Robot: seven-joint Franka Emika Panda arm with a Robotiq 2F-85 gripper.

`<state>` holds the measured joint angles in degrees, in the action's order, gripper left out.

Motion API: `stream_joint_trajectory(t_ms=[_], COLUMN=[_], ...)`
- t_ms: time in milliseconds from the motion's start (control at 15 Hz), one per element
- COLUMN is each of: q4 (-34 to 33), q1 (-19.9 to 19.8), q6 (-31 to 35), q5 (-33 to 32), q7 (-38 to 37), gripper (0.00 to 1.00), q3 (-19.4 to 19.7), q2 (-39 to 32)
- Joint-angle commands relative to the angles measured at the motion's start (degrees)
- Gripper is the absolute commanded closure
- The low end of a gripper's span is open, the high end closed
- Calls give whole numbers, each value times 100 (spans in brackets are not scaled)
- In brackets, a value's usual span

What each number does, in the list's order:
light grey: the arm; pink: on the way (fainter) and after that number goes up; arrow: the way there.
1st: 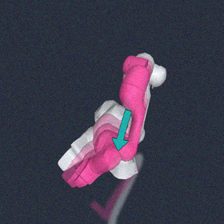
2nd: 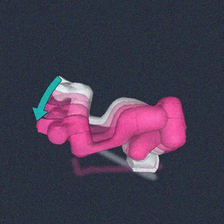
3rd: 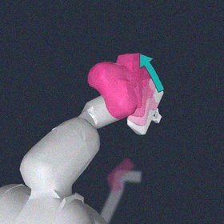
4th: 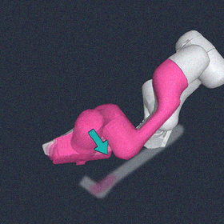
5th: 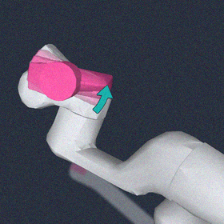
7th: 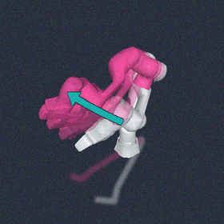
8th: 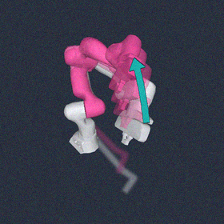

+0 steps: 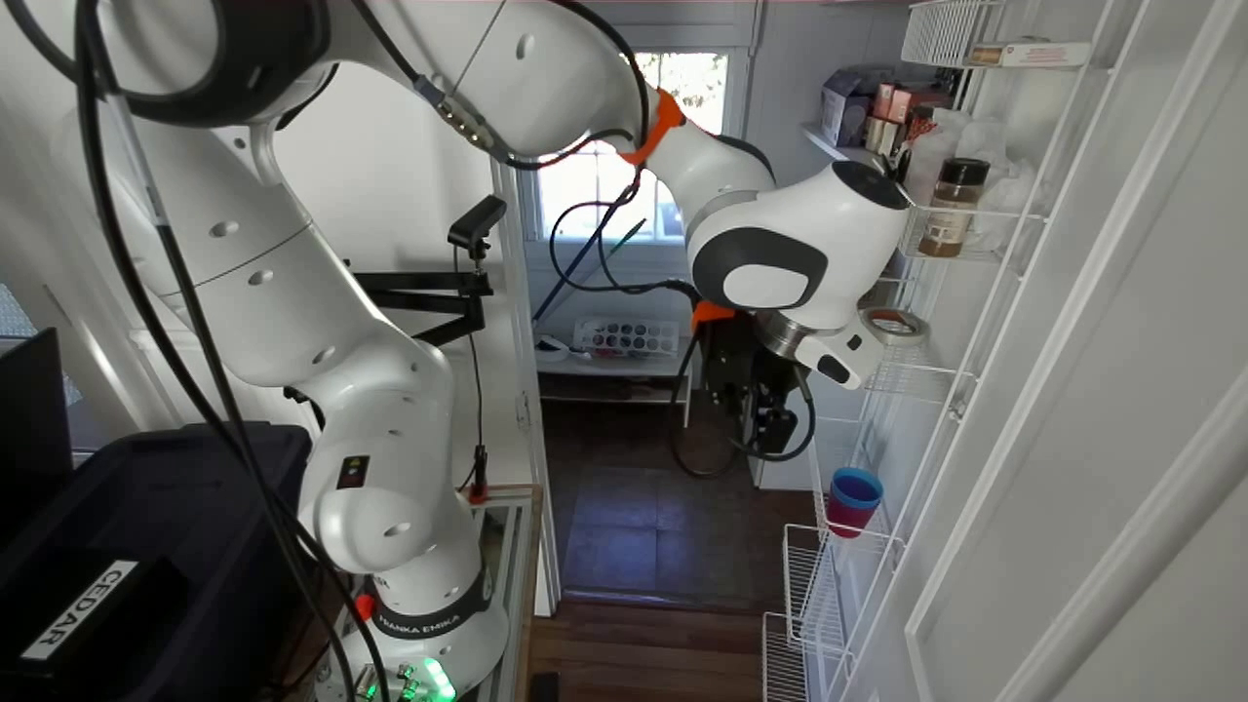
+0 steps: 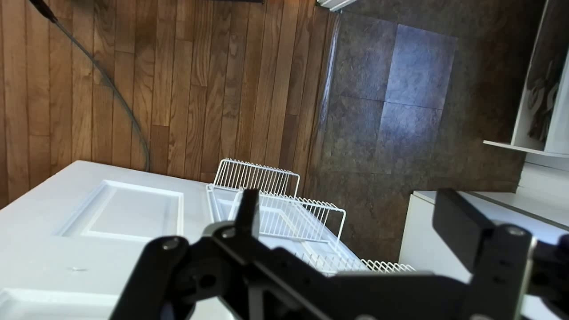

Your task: Place the blue cup on the second shelf

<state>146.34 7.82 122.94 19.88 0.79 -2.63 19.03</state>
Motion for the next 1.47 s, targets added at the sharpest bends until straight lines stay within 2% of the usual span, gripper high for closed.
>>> stream_joint_trajectory(t_ms=[0, 200, 400, 733, 1400], q4=[-49, -77, -242, -689, -1519], q1=[95, 108, 18, -162, -143], q6=[521, 1286, 1819, 1905, 2279], q5=[921, 2116, 3368, 5107, 6962], q7=[393, 1081, 2139, 3658, 5652], gripper=[0, 0, 0, 0, 0], q3=[176, 268, 192, -26, -143], q2=[-706, -1293, -1845, -2586, -3746])
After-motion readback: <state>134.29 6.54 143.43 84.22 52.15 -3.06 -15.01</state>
